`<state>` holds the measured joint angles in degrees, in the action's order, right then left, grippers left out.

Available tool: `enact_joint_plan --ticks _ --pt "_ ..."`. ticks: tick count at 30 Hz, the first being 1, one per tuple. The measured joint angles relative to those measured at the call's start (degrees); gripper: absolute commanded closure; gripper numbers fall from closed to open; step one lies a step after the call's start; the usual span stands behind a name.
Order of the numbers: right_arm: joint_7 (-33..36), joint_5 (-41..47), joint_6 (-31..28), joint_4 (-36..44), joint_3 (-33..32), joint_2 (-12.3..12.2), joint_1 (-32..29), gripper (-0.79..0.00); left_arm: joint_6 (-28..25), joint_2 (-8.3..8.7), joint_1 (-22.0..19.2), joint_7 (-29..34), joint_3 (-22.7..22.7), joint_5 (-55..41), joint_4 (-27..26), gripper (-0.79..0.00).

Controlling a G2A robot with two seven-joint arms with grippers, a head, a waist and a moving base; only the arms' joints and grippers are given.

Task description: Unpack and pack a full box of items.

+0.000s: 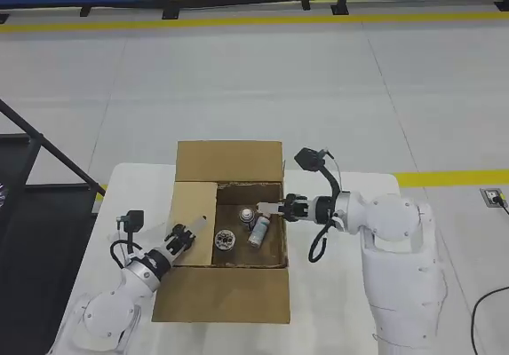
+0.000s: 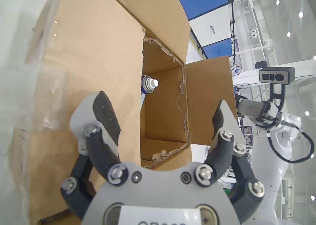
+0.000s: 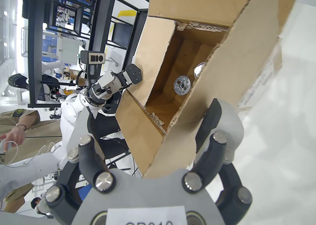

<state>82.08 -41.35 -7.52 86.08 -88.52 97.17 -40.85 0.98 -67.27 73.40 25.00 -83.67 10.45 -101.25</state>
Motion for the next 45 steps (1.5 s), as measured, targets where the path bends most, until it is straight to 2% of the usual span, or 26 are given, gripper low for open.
enact_joint_plan --ticks 6,12,18,23,29,35,40,45 --pt "-7.6 -7.1 4.4 -4.7 8.6 0.3 2.0 -0.785 -0.1 -0.18 -0.6 -1.5 0.2 -1.5 1.1 -0.785" --pt "-12.9 -9.7 7.3 -9.9 13.1 0.4 3.1 -0.785 -0.2 -0.30 -0.3 -3.8 -1.1 -4.1 1.4 -0.785" --pt "-14.3 -9.5 7.1 -13.4 14.7 0.2 4.4 -0.785 -1.6 -0.15 1.2 -4.3 -3.4 -6.0 -0.3 -0.785" --pt "-15.3 -10.4 4.8 -14.7 16.1 -0.2 4.5 -0.785 -3.8 0.43 4.8 -1.4 -8.5 -8.8 -3.3 -0.785" --pt "-16.0 -10.3 3.1 -14.1 16.5 -0.8 4.0 -0.785 -9.1 1.47 11.2 4.9 -16.4 -9.7 -4.9 -0.785" --pt "-17.5 -8.4 2.8 -11.1 15.9 -1.3 3.7 -0.785 -12.5 2.46 15.8 16.7 -23.1 -16.8 -2.1 -0.785" --pt "-21.3 -7.4 7.2 -8.7 15.2 -1.4 3.8 -0.785 -14.4 3.30 18.3 28.7 -25.1 -21.2 1.0 -0.785" --pt "-21.0 -7.4 6.8 -8.7 15.2 -1.4 3.8 -0.785 -16.2 3.95 18.8 37.9 -23.2 -20.8 2.2 -0.785"
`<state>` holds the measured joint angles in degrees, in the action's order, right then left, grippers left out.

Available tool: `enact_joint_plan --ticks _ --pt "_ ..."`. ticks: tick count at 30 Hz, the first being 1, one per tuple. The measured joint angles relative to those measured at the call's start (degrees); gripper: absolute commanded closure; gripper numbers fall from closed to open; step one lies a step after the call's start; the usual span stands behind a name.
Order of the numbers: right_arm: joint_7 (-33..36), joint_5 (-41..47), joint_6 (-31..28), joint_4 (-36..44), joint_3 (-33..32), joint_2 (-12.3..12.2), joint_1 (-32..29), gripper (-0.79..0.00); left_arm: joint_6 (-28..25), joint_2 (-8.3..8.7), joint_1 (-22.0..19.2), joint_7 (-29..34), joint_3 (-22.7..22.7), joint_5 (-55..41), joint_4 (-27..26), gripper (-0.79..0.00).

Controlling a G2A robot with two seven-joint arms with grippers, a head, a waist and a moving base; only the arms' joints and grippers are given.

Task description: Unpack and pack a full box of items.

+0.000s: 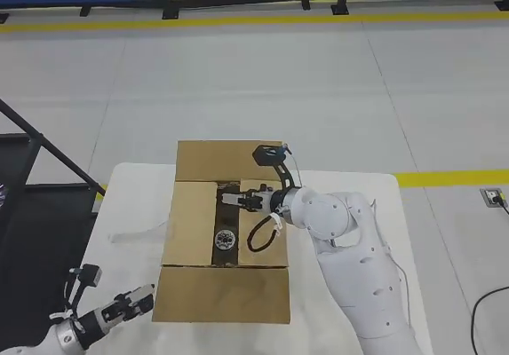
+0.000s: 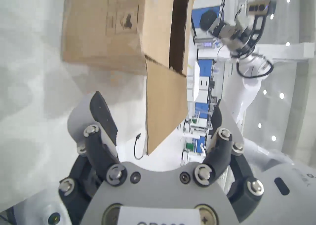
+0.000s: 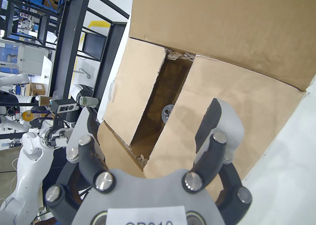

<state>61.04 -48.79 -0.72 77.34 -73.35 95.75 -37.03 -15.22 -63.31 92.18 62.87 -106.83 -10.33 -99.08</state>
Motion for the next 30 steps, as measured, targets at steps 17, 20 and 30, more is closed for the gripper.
enact_joint_plan --ticks 17,20,30 --pt "-20.3 4.0 2.7 -5.3 -4.9 -0.6 -0.6 -0.785 -5.9 1.08 -0.4 5.5 3.0 -5.1 -2.0 -0.785" --pt "-21.3 4.9 3.4 -12.1 -5.9 -0.8 3.3 -0.785 -6.8 1.15 0.0 3.2 2.6 -4.7 -3.8 -0.785" --pt "-27.4 12.0 -2.9 -40.5 -8.3 -1.0 17.0 -0.785 -6.6 1.11 -0.7 -5.0 4.8 -4.2 -8.3 -0.785"
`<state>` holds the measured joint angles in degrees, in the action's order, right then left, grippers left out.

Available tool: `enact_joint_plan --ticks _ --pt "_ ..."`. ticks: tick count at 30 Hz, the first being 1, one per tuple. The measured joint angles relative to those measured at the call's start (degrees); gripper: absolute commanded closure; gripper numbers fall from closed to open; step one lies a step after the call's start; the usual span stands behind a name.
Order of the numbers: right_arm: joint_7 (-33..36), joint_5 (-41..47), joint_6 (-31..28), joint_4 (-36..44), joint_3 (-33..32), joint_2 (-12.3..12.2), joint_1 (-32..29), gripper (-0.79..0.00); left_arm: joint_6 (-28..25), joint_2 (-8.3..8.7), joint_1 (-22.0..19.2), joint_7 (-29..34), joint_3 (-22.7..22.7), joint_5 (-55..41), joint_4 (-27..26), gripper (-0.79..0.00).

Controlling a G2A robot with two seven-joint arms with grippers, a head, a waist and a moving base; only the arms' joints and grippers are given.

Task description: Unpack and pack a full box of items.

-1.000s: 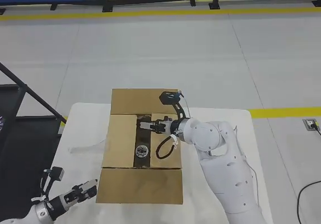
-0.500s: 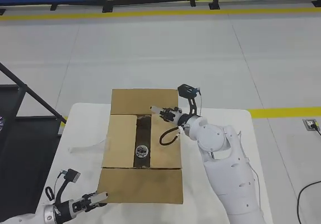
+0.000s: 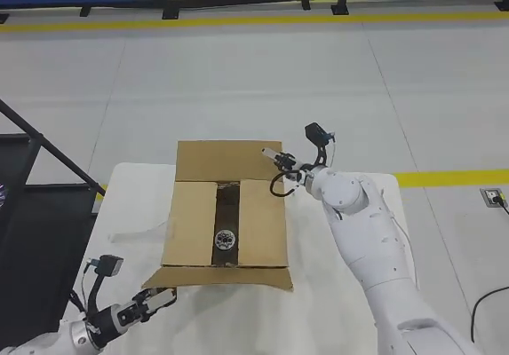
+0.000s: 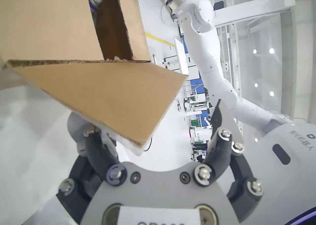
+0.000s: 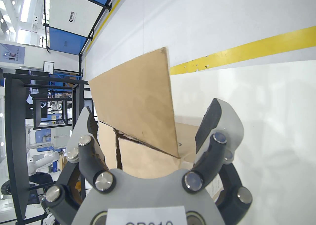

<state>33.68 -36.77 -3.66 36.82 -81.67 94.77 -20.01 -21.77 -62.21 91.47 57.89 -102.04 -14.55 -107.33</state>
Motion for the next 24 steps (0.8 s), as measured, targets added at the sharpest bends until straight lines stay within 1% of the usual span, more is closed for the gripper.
enact_joint_plan --ticks 2,5,10,16,21,24 --pt "-1.4 0.7 -1.5 -5.2 0.2 0.1 2.3 -0.785 0.8 0.02 -0.7 -1.3 0.2 -1.0 -0.1 -0.785" --pt "-2.5 2.5 -4.3 -11.2 0.2 0.3 4.9 -0.785 1.3 0.06 -1.3 -3.8 0.2 0.0 -0.4 -0.785" --pt "-0.5 7.4 -12.7 -17.5 -1.0 0.0 7.6 -0.785 3.4 -0.11 -2.1 -9.3 1.7 1.1 -1.1 -0.785" --pt "5.3 13.6 -22.8 -20.9 -3.0 -0.8 8.9 -0.785 5.1 -0.19 -3.2 -13.4 3.4 3.4 -1.3 -0.785" --pt "8.5 16.7 -27.5 -21.6 -4.0 -1.6 9.4 -0.785 6.0 -0.25 -3.8 -16.5 4.5 5.6 -1.3 -0.785" --pt "10.4 18.3 -30.2 -21.4 -4.6 -2.2 9.4 -0.785 7.1 -0.39 -4.3 -19.9 5.7 8.5 -1.4 -0.785"
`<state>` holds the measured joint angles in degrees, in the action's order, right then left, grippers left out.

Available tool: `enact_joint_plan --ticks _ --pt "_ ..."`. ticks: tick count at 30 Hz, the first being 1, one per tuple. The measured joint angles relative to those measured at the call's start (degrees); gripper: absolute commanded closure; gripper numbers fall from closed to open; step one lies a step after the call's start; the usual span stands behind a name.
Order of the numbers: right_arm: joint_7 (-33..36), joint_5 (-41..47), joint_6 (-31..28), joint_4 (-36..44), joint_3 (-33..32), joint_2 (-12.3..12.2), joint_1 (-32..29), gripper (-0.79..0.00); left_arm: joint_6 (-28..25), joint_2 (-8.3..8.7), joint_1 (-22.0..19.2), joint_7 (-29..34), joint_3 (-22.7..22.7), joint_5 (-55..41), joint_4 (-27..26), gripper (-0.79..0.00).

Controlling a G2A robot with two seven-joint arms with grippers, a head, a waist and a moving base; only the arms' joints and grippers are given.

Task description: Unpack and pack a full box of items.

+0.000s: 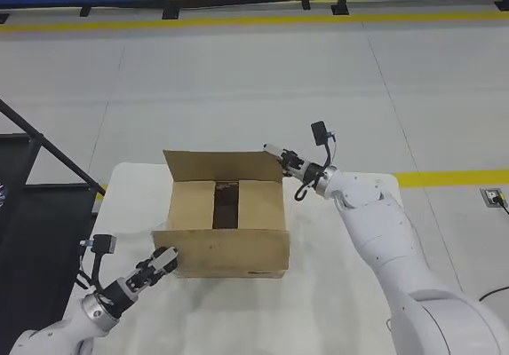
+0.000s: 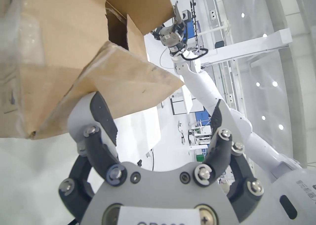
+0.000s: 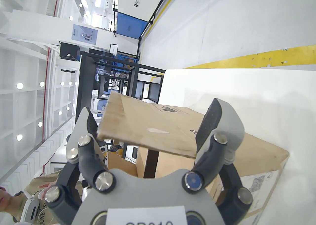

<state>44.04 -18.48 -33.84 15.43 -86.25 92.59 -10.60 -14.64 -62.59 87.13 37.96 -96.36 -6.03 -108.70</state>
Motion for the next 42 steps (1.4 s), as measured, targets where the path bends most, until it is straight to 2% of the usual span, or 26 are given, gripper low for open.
enact_joint_plan --ticks 7,16,25,31,37,42 --pt "6.2 3.7 -5.9 1.9 -1.3 -1.6 -0.7 -0.785 3.1 -0.43 -2.4 -7.4 4.0 6.1 0.7 -0.785" --pt "14.7 7.1 -11.5 9.9 -1.9 -3.8 -4.3 -0.785 7.3 -0.86 -6.1 -10.5 8.4 9.5 2.7 -0.785" --pt "22.5 10.0 -3.9 26.5 3.9 -5.2 -10.7 -0.785 7.9 -1.02 -7.8 -10.7 10.1 10.5 3.9 -0.785" --pt "27.2 11.0 0.9 34.8 6.3 -6.8 -14.8 -0.785 7.7 -1.12 -8.3 -11.3 10.6 10.5 4.3 -0.785" --pt "25.8 8.6 10.9 37.4 10.3 -6.7 -16.7 -0.785 7.3 -1.24 -8.9 -11.9 11.2 10.4 5.3 -0.785" --pt "24.5 10.3 16.0 36.9 12.3 -6.5 -17.4 -0.785 7.7 -1.36 -9.6 -12.4 11.8 10.2 5.9 -0.785"
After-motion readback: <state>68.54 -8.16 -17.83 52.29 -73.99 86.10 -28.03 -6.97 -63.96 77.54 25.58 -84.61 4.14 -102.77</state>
